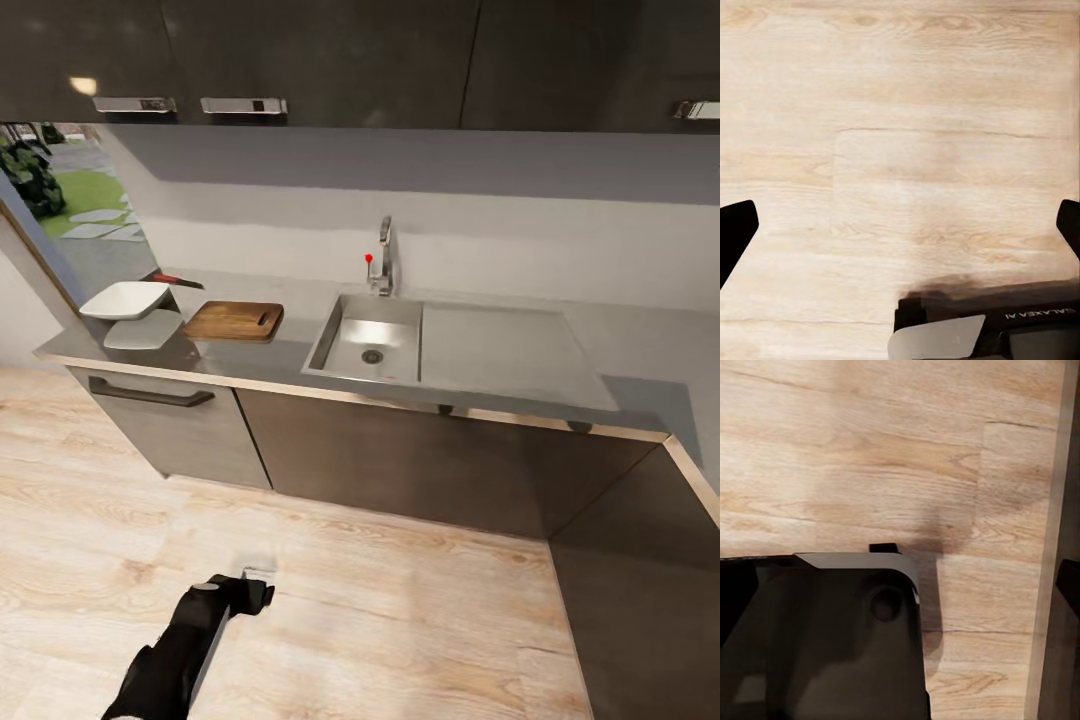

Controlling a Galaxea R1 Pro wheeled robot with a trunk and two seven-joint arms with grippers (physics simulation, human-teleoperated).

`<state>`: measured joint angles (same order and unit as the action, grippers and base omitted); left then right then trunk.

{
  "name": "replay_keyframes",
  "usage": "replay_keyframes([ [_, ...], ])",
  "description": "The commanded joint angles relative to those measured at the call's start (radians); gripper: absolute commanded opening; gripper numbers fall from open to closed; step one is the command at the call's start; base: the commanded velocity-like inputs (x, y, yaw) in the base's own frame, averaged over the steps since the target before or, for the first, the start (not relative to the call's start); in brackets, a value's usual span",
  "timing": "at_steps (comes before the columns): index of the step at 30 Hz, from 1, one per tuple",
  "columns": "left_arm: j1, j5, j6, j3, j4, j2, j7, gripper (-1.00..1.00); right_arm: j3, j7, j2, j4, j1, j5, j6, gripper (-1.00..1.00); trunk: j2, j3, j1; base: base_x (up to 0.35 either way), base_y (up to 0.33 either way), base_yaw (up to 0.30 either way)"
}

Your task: In the kitchen, take the Vidalia onion out of the sink, dice it on the chopping board with the paring knife, put the diced onion into the bowl on the countertop, then place both the paring knife and the chopping board into the sink.

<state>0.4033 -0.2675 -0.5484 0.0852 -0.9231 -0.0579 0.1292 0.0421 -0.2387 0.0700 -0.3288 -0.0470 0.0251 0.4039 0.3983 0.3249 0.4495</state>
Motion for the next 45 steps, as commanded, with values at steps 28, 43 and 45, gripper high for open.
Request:
replay_keyframes([
  [28,0.059,-0.011,-0.465,-0.226,-0.628,-0.07,0.09,1.0,0.004,-0.008,-0.001,-0.001,-0.001,0.004,0.001,1.0,0.002,0.002,0.0,0.0,0.0,0.0],
  [43,0.491,0.064,-0.47,-0.225,-0.557,-0.09,0.089,1.0,0.004,-0.008,-0.003,-0.001,-0.001,0.004,0.001,1.0,0.002,0.002,0.0,0.0,0.0,0.0],
  [45,0.542,0.098,-0.47,-0.225,-0.529,-0.091,0.089,1.0,0.004,-0.008,-0.003,-0.001,-0.001,0.004,0.001,1.0,0.002,0.002,0.0,0.0,0.0,0.0],
])
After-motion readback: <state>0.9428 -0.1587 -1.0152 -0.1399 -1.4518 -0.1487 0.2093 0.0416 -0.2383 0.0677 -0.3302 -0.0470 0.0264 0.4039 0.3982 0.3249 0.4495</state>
